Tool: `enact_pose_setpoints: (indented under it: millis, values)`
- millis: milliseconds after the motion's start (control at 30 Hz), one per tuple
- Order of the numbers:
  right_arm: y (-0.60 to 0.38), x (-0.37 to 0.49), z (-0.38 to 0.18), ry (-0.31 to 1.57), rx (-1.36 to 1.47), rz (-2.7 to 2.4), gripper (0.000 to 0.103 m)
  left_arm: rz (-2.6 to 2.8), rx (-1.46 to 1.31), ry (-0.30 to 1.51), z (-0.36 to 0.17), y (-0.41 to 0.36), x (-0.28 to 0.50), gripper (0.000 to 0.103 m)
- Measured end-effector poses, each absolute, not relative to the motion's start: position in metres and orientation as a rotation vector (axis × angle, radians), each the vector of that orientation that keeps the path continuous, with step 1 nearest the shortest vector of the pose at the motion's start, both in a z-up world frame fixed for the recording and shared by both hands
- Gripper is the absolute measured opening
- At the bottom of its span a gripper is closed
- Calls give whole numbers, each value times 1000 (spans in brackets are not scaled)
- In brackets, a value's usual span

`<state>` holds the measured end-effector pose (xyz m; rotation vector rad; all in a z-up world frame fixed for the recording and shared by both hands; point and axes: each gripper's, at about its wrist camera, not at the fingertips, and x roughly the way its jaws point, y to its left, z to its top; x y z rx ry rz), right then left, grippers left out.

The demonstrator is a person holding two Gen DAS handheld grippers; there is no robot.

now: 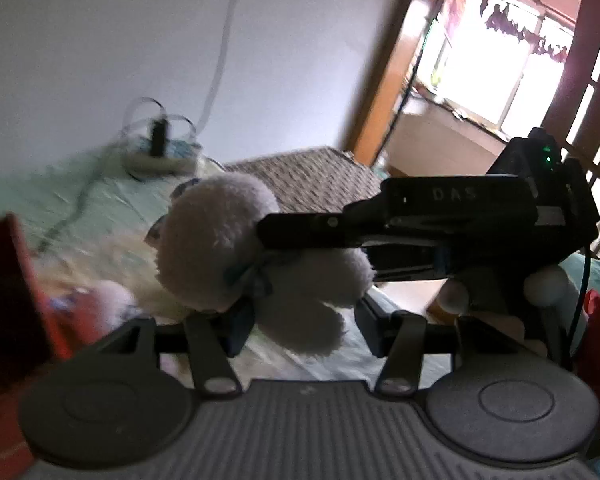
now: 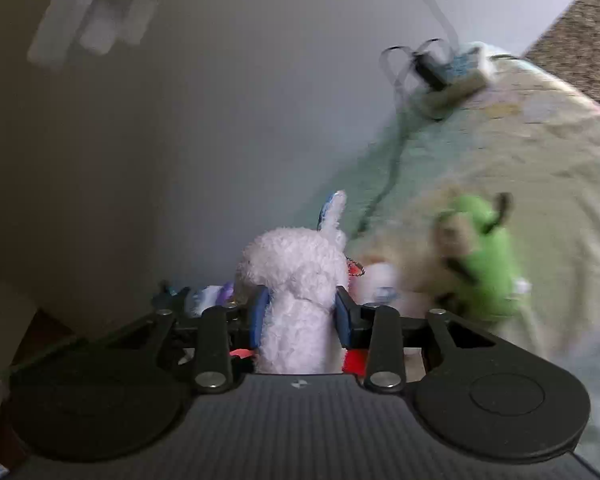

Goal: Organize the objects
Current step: 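Carry the white bunny with the right gripper over the red box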

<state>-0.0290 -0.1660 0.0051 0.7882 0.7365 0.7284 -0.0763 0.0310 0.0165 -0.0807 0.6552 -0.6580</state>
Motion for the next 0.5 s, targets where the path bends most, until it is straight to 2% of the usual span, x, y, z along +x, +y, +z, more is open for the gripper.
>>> enact_pose_setpoints:
  millis: [500]
  values:
    - [-30, -14, 29, 663, 685, 851, 37, -506, -67, 560, 28, 148, -77, 57]
